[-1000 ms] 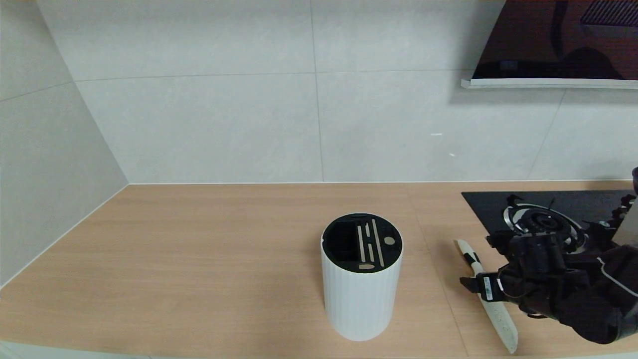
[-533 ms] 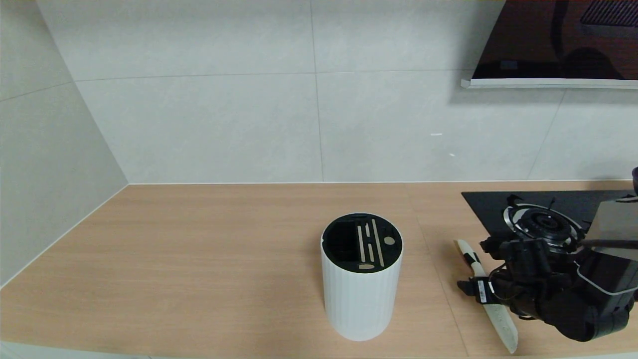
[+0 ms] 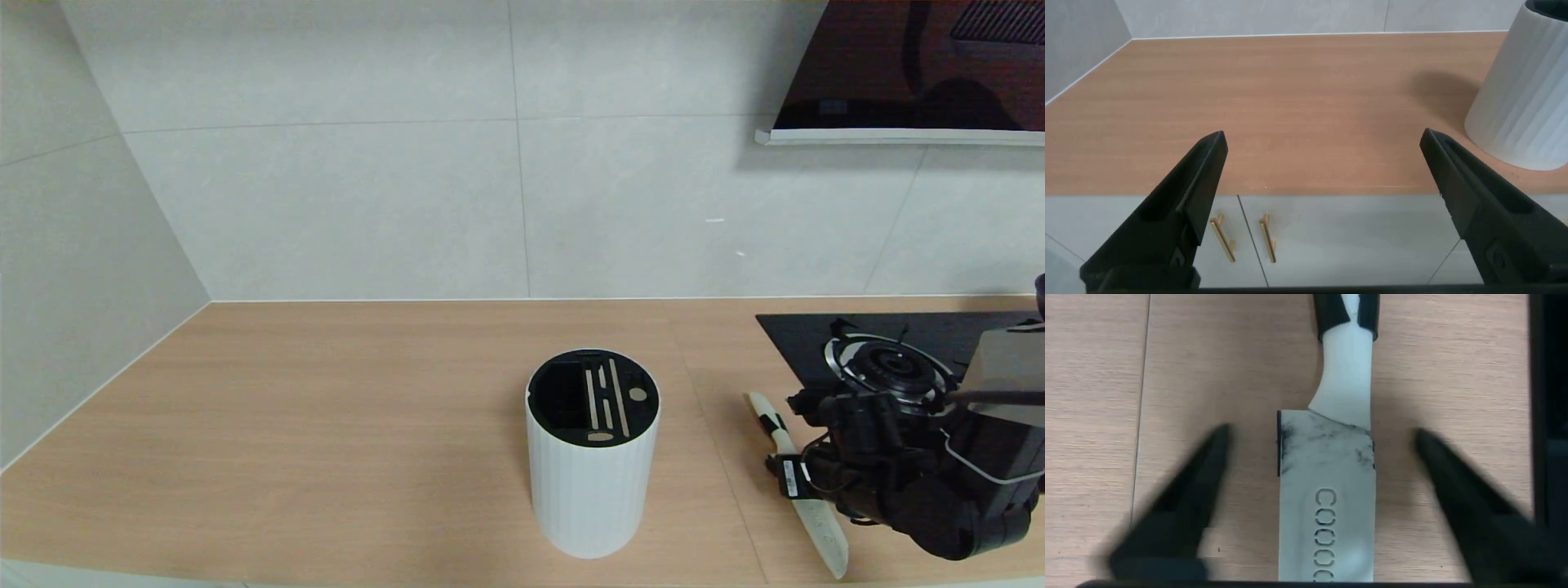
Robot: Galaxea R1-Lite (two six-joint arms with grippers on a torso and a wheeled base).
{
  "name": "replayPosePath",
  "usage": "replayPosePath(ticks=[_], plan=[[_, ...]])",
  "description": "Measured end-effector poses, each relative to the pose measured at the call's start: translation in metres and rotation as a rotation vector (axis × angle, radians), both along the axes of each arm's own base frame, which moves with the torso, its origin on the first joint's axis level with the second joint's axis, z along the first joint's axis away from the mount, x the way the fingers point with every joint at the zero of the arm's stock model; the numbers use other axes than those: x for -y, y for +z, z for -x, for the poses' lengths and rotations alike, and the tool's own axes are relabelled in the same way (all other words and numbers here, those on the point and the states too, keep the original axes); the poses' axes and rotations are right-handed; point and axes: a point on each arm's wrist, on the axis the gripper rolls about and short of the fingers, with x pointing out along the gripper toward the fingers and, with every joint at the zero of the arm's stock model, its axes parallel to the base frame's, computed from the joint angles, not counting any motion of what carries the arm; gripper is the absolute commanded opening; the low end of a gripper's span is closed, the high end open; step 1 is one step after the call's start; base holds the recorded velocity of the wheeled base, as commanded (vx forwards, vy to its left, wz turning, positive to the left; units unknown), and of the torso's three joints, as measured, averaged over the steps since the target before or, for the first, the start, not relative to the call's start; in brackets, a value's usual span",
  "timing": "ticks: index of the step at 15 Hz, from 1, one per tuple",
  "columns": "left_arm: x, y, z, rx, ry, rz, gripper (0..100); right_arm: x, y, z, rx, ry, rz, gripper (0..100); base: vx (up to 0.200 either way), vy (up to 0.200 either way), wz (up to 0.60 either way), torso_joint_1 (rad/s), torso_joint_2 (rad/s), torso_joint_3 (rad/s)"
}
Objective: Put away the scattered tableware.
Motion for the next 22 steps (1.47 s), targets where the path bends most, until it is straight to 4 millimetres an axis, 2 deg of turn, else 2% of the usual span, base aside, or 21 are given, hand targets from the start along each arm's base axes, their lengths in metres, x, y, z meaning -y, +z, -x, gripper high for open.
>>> replayPosePath(ticks=[7,10,13,18,20,22], plan=[[0.0,0.0,0.0,0.0,0.0,0.001,100,0.001,0.002,0.004,-0.003,0.0,0.001,0,0.0,0.0,0.0,0.0,0.0,0.0],[0.0,0.0,0.0,0.0,0.0,0.001,100,0.001,0.016,0.005,0.033,-0.008,0.005,0,0.0,0.0,0.0,0.0,0.0,0.0],[0.0,0.0,0.0,0.0,0.0,-0.008,100,0.0,0.048,0.014,0.121,-0.005,-0.008,0,0.0,0.0,0.0,0.0,0.0,0.0],[0.0,0.0,0.0,0.004,-0.003,-0.103,100,-0.009,0.12,0.043,0.325,0.043,-0.054,0,0.0,0.0,0.0,0.0,0.0,0.0],[0.0,0.008,0.002,0.028,-0.01,-0.133,100,-0.016,0.141,0.055,0.383,0.079,-0.073,0,0.0,0.0,0.0,0.0,0.0,0.0],[0.0,0.027,0.008,0.062,-0.011,-0.141,100,-0.023,0.168,0.057,0.472,0.111,-0.101,0,0.0,0.0,0.0,0.0,0.0,0.0]])
